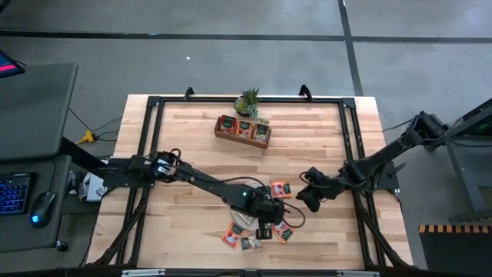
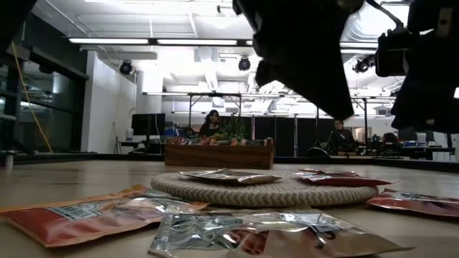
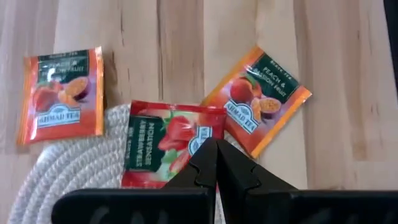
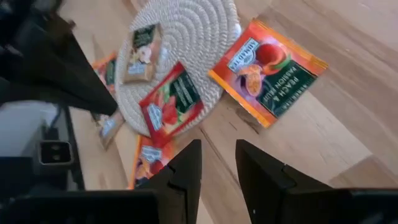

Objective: Pick & Place Tea
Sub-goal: Put the red tea bag into the left section of the wooden organizer

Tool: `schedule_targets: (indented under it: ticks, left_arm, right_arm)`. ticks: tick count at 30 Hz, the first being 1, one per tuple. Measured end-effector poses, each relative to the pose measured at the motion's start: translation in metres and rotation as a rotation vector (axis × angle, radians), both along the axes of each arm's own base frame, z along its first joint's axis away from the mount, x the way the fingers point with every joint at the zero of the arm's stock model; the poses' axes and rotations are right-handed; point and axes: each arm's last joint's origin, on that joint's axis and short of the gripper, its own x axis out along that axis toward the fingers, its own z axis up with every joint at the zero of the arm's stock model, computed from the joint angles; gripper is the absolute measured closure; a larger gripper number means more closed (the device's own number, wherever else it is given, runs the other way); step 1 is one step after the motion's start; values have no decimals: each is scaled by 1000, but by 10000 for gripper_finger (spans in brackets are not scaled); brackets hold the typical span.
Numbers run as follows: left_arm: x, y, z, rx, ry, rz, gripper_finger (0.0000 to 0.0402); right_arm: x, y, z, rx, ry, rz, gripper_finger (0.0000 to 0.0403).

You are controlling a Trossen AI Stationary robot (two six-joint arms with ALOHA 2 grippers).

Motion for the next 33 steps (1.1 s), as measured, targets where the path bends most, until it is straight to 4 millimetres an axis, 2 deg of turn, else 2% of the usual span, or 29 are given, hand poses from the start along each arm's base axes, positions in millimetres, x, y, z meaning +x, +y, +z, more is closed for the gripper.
schedule_targets:
  ticks: [7, 12, 21, 24, 30, 33]
  left_arm:
    - [4, -4, -25, -18, 63, 2, 402]
    - [4, -3, -29, -10, 70, 27, 402]
    - [7, 11, -31, -6, 98, 50, 402]
    - [10, 8, -43, -24, 103, 49, 401]
    - [8, 5, -43, -32, 120, 35, 401]
    - [11, 7, -51, -28, 124, 43, 401]
  right_arm:
    - [0, -2, -3, 21, -22, -11, 305]
    - [3, -5, -2, 26, -43, -25, 294]
    - [4, -5, 0, 24, -61, -22, 255]
    - [4, -5, 0, 12, -68, -37, 246]
    - [4, -6, -1, -2, -61, -48, 241]
    - [5, -5, -3, -5, -54, -57, 240]
